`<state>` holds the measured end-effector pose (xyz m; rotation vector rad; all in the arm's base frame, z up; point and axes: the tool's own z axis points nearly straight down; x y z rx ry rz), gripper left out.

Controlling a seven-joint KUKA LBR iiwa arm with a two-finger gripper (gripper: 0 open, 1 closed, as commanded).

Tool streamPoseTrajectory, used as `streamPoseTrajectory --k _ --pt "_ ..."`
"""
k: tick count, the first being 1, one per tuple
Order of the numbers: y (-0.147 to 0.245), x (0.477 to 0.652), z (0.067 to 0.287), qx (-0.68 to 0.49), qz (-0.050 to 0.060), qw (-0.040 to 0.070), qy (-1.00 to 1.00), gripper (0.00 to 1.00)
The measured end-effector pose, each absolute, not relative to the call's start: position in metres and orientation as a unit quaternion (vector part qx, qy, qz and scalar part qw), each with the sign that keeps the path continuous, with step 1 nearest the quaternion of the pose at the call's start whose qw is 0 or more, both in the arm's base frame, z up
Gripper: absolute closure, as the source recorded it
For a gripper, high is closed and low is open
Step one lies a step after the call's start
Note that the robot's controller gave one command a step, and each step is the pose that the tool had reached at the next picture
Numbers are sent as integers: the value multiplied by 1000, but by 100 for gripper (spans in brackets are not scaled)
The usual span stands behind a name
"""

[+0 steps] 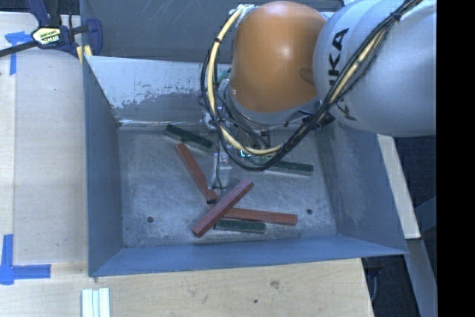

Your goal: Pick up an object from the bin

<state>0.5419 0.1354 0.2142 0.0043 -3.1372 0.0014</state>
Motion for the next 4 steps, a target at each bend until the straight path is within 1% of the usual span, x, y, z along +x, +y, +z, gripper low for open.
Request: streamPoseTrajectory --k 1,2,3,4 --pt "135 544 218 0 0 -2 -1000 0" --pt "96 558 165 29 -1 -5 -1000 0" --pt "76 560 98 44 0 -4 -999 0" --pt "73 535 83 117 -1 -3 -993 0"
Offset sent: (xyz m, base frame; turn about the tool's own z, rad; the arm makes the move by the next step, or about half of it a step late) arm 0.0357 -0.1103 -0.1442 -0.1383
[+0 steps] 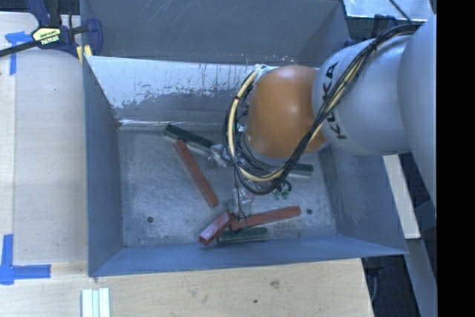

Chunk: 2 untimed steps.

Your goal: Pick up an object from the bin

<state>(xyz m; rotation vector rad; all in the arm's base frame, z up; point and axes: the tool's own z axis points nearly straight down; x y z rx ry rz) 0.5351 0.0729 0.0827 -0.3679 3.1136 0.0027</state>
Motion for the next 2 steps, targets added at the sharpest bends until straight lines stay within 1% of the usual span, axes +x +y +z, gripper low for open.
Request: streamPoseTrajectory --k 1,2 --pt "122 499 75 -231 0 13 973 100" --pt "124 499 75 -231 1 14 973 0"
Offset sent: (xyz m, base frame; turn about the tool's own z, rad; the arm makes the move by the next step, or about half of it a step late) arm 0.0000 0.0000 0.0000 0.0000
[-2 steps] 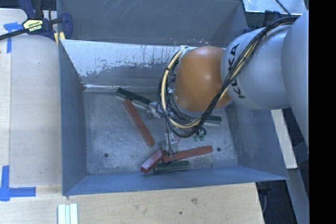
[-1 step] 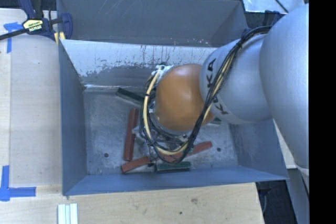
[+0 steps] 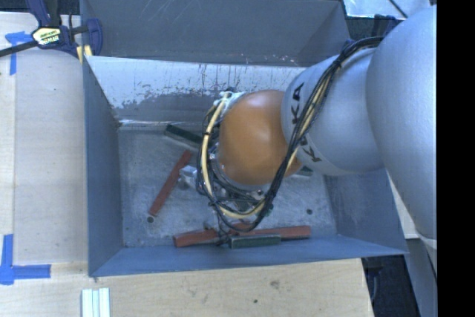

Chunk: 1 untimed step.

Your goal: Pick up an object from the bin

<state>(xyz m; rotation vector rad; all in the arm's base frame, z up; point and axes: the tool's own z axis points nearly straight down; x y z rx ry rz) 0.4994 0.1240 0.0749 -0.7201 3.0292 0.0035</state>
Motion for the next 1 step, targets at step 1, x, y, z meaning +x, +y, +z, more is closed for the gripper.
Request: streamPoseTrajectory --k 1 --pt "124 499 75 -231 1 14 973 0"
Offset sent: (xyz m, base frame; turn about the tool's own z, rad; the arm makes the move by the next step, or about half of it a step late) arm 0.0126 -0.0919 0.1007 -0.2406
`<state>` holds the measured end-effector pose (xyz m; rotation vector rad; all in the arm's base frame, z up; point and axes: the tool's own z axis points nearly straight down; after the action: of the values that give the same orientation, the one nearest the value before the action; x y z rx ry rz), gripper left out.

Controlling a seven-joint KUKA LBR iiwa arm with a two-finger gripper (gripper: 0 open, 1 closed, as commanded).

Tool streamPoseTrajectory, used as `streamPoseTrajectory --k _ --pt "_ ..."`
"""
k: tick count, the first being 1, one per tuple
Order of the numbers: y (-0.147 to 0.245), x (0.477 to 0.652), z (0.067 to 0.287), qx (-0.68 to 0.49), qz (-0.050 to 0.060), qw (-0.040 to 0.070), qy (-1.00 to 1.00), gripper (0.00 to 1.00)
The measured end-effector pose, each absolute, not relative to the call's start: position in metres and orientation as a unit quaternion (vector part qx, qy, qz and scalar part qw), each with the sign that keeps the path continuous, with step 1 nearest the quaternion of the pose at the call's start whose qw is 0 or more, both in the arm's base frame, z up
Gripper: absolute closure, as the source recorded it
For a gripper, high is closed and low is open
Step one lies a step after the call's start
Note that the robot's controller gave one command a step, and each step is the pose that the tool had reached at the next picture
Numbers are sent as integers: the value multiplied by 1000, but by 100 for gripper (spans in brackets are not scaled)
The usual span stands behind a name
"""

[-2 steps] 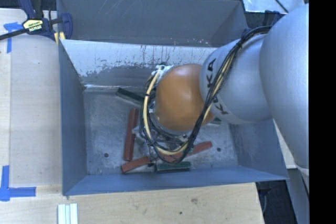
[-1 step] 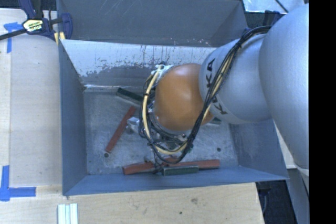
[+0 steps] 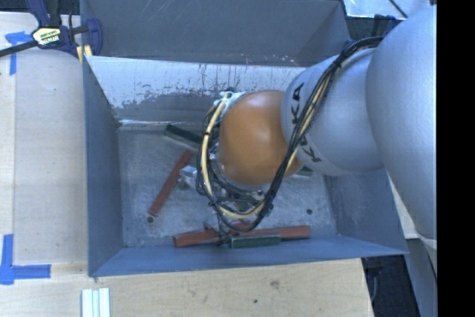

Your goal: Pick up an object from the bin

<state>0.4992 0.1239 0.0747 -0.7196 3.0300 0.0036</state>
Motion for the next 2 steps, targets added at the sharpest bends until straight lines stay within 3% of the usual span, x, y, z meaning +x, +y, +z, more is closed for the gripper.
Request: streamPoseTrajectory --k 1,2 --pt "87 501 114 -284 0 2 959 0" --pt "72 495 156 -356 0 2 934 0"
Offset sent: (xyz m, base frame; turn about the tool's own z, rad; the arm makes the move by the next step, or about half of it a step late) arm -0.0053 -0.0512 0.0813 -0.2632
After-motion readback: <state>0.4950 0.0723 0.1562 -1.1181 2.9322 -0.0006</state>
